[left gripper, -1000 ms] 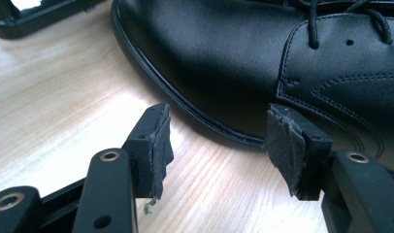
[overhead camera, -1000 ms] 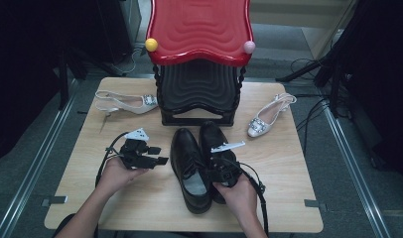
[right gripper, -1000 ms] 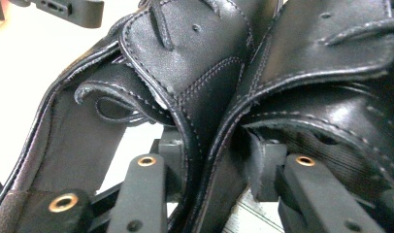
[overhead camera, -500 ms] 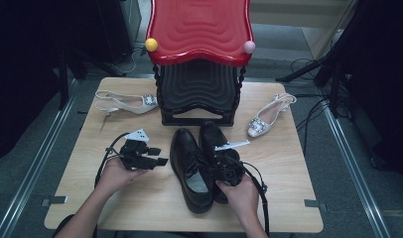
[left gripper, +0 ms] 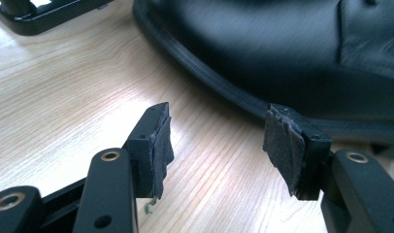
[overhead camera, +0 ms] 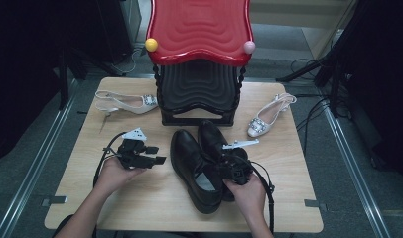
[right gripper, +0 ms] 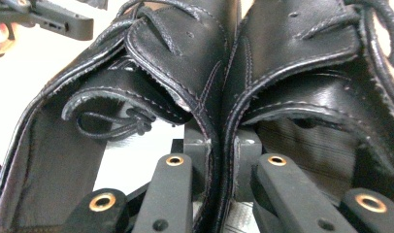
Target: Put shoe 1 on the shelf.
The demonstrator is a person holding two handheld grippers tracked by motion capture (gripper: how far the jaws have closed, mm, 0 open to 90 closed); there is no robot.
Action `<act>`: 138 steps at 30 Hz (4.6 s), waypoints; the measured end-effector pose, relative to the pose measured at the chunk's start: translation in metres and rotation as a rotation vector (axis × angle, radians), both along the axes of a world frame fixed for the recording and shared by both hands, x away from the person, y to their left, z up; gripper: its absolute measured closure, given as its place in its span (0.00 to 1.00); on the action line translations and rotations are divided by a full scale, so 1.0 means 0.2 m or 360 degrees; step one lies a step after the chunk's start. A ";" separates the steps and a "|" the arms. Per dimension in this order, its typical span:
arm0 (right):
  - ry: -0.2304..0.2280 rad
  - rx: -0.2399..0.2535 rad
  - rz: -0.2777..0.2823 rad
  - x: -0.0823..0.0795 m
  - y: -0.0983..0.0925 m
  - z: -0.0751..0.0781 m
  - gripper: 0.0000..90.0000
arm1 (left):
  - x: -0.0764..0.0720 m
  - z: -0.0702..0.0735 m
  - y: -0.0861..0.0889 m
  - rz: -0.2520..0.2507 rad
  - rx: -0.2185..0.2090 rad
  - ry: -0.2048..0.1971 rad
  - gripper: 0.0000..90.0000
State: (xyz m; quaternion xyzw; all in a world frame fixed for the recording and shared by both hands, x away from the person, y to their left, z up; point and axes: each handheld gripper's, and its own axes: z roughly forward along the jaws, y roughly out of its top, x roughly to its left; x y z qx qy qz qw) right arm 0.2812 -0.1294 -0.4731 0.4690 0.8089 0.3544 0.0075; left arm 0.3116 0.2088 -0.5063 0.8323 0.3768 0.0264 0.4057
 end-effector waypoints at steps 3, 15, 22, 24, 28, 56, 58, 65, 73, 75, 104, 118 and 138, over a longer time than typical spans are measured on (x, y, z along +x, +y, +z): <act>0.0004 0.0060 -0.0012 0.01 -0.05 0.02 0.92 | 0.00 0.00 0.00 0.0007 0.0000 0.0000 0.47; 0.0012 0.0295 0.0006 -0.03 -0.18 0.12 0.92 | 0.01 0.00 0.02 0.0026 -0.0009 -0.0008 0.46; -0.0057 0.0319 0.0042 -0.09 -0.19 0.23 0.92 | 0.01 0.00 0.02 0.0031 -0.0003 -0.0003 0.46; -0.0073 0.0340 0.0046 -0.10 -0.20 0.26 0.92 | 0.01 0.00 0.02 0.0023 -0.0003 -0.0001 0.46; -0.0123 0.0348 0.0048 -0.11 -0.19 0.32 0.92 | 0.01 -0.01 0.02 -0.0036 -0.0023 -0.0007 0.46; -0.0497 0.0252 -0.0288 0.41 0.11 0.53 0.92 | 0.02 -0.01 0.01 -0.0085 -0.0054 -0.0018 0.46; -0.0513 0.0241 -0.0317 0.44 0.14 0.53 0.92 | 0.02 -0.01 0.01 -0.0081 -0.0056 -0.0020 0.46; -0.0549 0.0216 -0.0432 0.54 0.24 0.52 0.92 | 0.02 -0.01 0.01 -0.0091 -0.0068 -0.0037 0.47; -0.0575 0.0114 -0.0526 0.62 0.30 0.50 0.92 | 0.01 0.00 0.02 -0.0076 -0.0080 -0.0048 0.47; -0.0587 0.0095 -0.0555 0.64 0.30 0.50 0.92 | 0.01 0.00 0.01 -0.0083 -0.0075 -0.0054 0.47; -0.0623 0.0069 -0.0560 0.72 0.44 0.42 0.82 | 0.01 0.00 0.00 -0.0094 -0.0058 -0.0058 0.47; -0.0590 0.0124 -0.0516 0.73 0.41 0.43 0.69 | 0.01 0.00 0.00 -0.0094 -0.0058 -0.0049 0.47; -0.0567 0.0181 -0.0425 0.68 0.34 0.47 0.59 | 0.01 0.00 0.01 -0.0074 -0.0054 -0.0031 0.47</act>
